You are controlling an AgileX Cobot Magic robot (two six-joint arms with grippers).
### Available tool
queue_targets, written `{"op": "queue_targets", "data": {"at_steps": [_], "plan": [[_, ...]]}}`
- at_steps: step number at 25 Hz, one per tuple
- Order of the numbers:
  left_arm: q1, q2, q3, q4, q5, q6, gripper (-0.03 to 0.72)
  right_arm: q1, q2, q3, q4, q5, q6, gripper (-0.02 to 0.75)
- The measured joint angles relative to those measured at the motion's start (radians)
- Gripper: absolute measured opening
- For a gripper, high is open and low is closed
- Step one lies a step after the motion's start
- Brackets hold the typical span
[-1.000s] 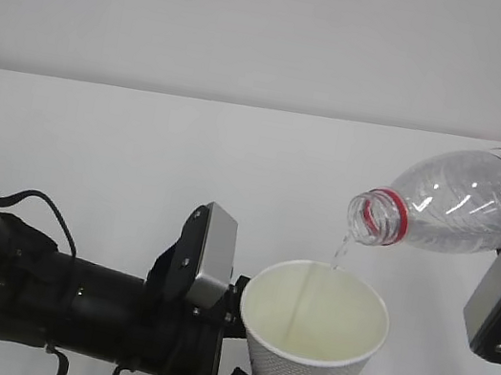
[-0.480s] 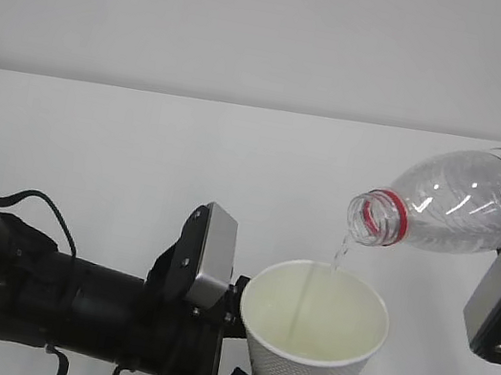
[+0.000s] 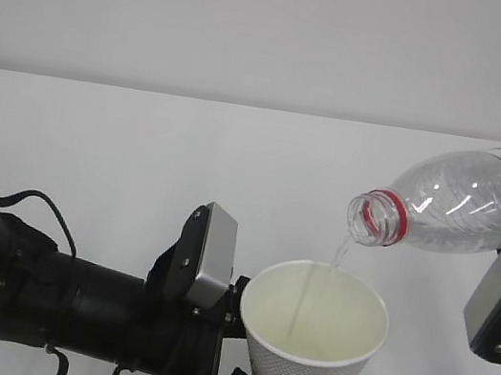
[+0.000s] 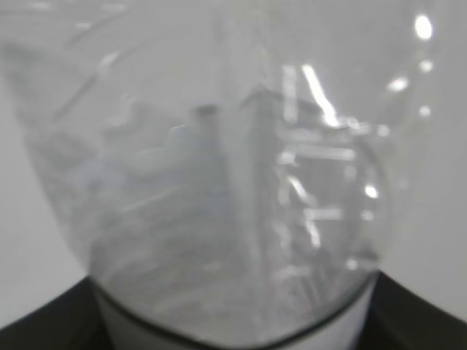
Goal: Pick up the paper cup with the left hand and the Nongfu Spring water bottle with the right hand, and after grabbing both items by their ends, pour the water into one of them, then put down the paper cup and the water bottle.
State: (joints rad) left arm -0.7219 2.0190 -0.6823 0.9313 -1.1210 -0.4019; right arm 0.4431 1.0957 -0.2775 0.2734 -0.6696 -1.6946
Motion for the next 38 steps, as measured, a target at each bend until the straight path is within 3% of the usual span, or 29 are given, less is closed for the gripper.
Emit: {"op": "queue_targets", "data": {"at_steps": [38], "plan": [[0.0, 0.0, 0.0, 0.0, 0.002, 0.0, 0.509, 0.0, 0.0, 0.0, 0.002, 0.0, -0.015, 0.463]]}}
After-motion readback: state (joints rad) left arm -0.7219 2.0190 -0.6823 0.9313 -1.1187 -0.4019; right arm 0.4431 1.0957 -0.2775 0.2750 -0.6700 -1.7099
